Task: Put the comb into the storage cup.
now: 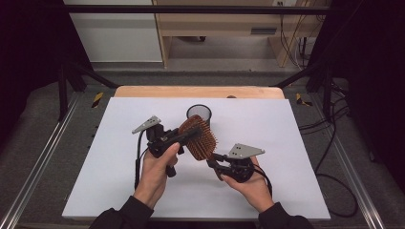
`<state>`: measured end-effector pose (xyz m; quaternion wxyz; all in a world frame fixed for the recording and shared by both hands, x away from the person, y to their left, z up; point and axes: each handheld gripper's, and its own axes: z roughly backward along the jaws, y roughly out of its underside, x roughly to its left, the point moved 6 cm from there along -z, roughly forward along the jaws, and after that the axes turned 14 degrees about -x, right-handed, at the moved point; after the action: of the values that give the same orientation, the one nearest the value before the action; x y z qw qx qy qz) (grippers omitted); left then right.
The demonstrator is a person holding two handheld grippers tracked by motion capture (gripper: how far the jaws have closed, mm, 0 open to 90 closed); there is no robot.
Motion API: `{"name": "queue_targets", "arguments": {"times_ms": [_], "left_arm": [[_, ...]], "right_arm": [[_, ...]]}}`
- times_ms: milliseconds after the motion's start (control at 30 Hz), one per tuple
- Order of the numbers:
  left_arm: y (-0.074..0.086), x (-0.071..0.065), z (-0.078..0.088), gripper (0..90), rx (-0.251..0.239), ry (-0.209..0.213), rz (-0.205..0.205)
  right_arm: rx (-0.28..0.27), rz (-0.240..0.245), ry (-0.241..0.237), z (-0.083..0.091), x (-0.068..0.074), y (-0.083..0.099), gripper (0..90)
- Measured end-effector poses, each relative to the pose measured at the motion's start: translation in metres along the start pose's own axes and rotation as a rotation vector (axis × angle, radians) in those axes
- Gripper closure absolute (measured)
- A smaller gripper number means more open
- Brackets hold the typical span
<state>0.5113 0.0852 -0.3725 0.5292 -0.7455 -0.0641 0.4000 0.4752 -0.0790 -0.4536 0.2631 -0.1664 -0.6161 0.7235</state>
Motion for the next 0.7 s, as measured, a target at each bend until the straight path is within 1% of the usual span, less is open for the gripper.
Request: {"name": "queue_targets", "arguments": {"times_ms": [67, 200, 233, 333, 400, 433, 500, 533, 600, 667, 700], "left_arm": [[-0.001, 0.0, 0.001, 52.2, -0.002, 0.0, 0.002], [-0.004, 0.002, 0.002, 52.1, -0.01, -0.006, 0.002], [-0.005, 0.003, 0.003, 52.1, -0.012, -0.01, 0.001], [-0.008, 0.007, 0.004, 52.2, -0.023, -0.021, -0.001], [-0.011, 0.009, 0.006, 52.2, -0.03, -0.03, -0.002], [-0.013, 0.01, 0.006, 52.2, -0.032, -0.033, -0.003], [-0.016, 0.01, 0.008, 52.1, -0.04, -0.038, -0.001], [-0.017, 0.011, 0.009, 52.1, -0.039, -0.04, -0.006], [-0.02, 0.01, 0.01, 52.1, -0.043, -0.043, -0.012], [-0.023, 0.009, 0.011, 52.1, -0.047, -0.045, -0.016], [-0.026, 0.008, 0.012, 52.1, -0.054, -0.044, -0.019]], "right_arm": [[-0.003, 0.003, 0.01, 0.0, -0.001, 0.0, 61.6], [-0.022, -0.006, 0.026, 0.003, -0.003, -0.003, 53.6], [-0.027, -0.009, 0.031, 0.004, -0.003, -0.004, 50.5], [-0.033, -0.011, 0.071, 0.01, -0.006, -0.006, 44.2], [-0.048, -0.01, 0.094, 0.015, -0.008, -0.01, 36.4], [-0.054, -0.022, 0.103, 0.018, -0.009, -0.011, 33.0], [-0.069, -0.029, 0.133, 0.025, -0.014, -0.011, 27.1], [-0.076, -0.036, 0.145, 0.028, -0.018, -0.01, 25.2], [-0.088, -0.042, 0.152, 0.032, -0.026, -0.006, 18.1], [-0.079, -0.038, 0.162, 0.037, -0.033, 0.002, 14.5], [-0.071, -0.034, 0.174, 0.039, -0.037, 0.004, 14.1]]}}
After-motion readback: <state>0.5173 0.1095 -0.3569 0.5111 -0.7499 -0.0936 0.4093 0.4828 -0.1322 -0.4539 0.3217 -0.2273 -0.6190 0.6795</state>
